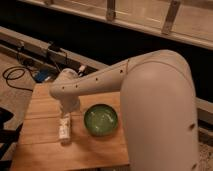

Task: Place the bottle in the ceramic bowl

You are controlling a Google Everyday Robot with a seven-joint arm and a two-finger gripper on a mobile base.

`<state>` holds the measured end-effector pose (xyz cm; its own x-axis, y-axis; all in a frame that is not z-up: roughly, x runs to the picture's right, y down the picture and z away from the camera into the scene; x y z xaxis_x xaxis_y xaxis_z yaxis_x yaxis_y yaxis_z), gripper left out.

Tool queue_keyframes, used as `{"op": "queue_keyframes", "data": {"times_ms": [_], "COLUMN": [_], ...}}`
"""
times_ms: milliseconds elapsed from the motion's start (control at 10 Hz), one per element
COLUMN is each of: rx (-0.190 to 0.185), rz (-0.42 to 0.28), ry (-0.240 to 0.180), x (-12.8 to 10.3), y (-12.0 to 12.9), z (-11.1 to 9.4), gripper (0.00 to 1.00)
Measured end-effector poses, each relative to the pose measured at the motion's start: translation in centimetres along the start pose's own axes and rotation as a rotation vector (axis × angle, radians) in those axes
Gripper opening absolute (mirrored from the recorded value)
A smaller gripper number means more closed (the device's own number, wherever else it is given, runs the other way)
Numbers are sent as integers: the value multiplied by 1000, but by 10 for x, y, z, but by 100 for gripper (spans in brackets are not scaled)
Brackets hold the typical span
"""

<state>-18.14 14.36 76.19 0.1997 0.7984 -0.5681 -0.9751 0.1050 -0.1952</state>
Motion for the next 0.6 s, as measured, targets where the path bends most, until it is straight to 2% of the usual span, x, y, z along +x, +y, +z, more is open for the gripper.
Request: {"op": "queue_keyframes", "data": {"times_ms": [300,500,600], "rx": [-66,-104,-93], "rz": [-17,-66,-66], "ry": [64,76,74], "x": [3,10,9], "y": [16,49,44], "z": [21,20,21], "gripper": [65,65,65]}}
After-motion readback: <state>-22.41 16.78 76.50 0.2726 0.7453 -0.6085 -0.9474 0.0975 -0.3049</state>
